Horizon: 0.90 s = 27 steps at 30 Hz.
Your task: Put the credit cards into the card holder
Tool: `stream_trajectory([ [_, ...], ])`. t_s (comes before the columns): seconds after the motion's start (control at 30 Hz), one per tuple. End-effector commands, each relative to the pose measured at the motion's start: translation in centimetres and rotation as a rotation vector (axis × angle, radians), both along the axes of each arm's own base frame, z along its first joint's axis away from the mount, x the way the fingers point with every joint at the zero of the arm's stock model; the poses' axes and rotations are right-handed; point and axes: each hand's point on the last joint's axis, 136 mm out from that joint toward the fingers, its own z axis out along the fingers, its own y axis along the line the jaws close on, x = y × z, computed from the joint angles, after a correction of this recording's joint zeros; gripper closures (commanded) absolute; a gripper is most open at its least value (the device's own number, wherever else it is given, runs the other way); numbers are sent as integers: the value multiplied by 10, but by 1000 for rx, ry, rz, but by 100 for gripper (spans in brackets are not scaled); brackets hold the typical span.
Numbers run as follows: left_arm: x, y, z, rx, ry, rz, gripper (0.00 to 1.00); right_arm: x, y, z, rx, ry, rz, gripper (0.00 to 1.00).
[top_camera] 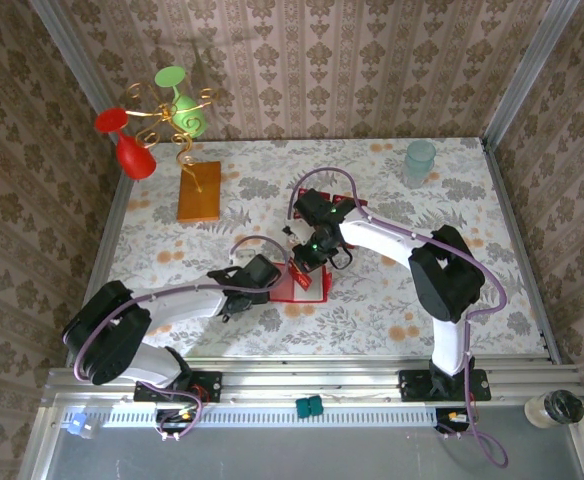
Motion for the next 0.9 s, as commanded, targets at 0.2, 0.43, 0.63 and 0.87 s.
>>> stream_trajectory([
  [0.2, -14, 0, -7, 16, 16, 25, 35, -2, 5, 22, 73, -10, -14, 100],
  [0.43, -10, 0, 1, 26, -4, 11, 35, -3, 9, 17, 89, 13, -26, 100],
  [0.63, -4, -1, 16, 5, -30, 4, 34, -5, 9, 5, 76, 38, -39, 100],
  [0.87, 3, -14, 34, -57, -62, -31, 31, -6, 9, -7, 61, 58, -49, 100],
])
